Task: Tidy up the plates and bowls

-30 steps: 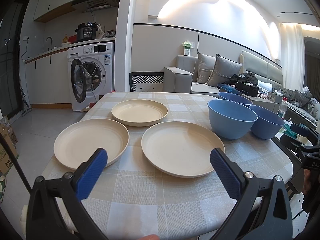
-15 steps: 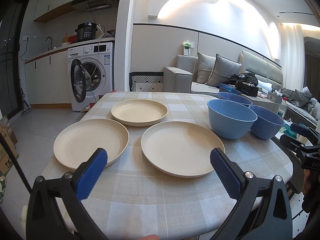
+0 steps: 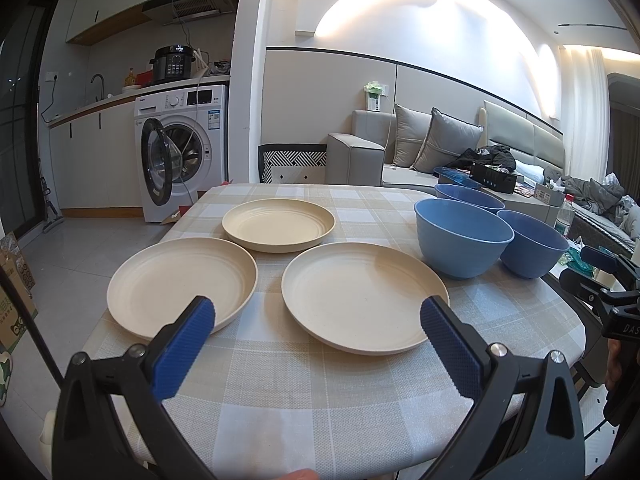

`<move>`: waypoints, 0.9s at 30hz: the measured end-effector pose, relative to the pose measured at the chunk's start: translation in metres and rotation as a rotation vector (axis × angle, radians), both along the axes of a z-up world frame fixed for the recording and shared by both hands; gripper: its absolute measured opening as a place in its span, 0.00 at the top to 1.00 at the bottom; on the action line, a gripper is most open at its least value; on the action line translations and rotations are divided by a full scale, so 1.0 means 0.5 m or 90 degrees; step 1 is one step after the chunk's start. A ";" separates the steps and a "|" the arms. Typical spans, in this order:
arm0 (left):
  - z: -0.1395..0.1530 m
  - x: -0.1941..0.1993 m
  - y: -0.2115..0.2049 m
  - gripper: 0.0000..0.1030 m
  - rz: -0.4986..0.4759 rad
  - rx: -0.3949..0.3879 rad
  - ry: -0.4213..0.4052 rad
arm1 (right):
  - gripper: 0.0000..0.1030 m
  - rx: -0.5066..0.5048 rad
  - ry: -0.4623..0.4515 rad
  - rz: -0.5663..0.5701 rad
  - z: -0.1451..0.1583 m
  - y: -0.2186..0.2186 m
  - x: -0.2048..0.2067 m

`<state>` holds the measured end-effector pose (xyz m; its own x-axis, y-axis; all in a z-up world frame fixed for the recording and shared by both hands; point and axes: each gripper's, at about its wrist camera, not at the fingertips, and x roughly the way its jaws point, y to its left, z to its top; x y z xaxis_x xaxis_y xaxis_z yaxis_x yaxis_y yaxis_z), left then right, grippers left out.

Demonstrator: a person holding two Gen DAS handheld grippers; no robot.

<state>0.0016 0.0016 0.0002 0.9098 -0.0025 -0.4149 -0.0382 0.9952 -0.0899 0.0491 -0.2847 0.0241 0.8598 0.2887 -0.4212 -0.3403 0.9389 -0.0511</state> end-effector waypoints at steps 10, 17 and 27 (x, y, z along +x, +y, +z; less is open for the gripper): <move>0.005 -0.003 -0.001 0.00 0.000 0.000 0.001 | 0.00 -0.001 0.000 0.000 -0.001 0.000 0.000; 0.004 -0.001 -0.002 0.00 0.000 0.001 0.001 | 0.00 0.000 0.000 -0.001 -0.001 -0.001 0.001; -0.004 0.001 -0.003 0.00 0.000 0.000 0.004 | 0.00 0.000 0.000 -0.001 -0.002 -0.001 0.003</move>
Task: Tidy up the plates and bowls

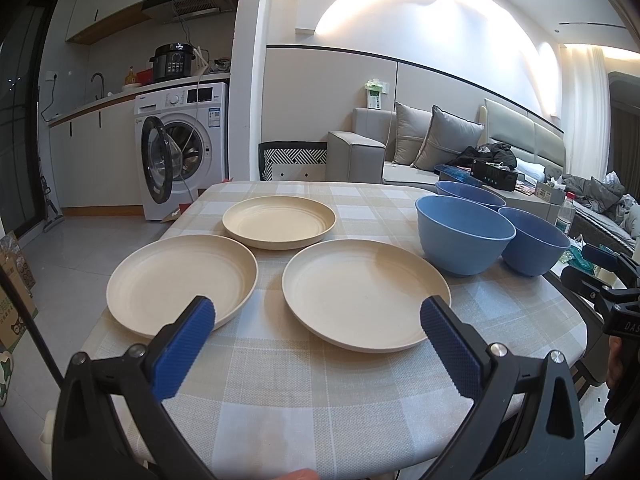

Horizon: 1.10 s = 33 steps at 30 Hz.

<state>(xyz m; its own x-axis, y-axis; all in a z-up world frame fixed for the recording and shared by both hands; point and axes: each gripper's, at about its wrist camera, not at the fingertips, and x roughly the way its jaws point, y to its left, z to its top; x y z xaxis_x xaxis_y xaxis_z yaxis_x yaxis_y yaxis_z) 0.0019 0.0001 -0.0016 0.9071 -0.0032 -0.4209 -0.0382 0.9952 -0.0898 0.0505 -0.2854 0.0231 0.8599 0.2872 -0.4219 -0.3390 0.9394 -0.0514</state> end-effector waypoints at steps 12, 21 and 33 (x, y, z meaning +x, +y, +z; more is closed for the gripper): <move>-0.022 0.010 0.001 0.00 -0.002 0.003 0.011 | 0.00 0.005 0.005 -0.001 -0.008 -0.001 0.004; -0.020 0.017 0.009 0.00 0.003 0.013 0.015 | 0.00 0.038 0.007 -0.004 -0.008 -0.014 0.024; -0.012 0.022 0.033 0.00 0.016 0.029 0.017 | 0.00 0.031 0.022 0.013 -0.003 0.014 0.050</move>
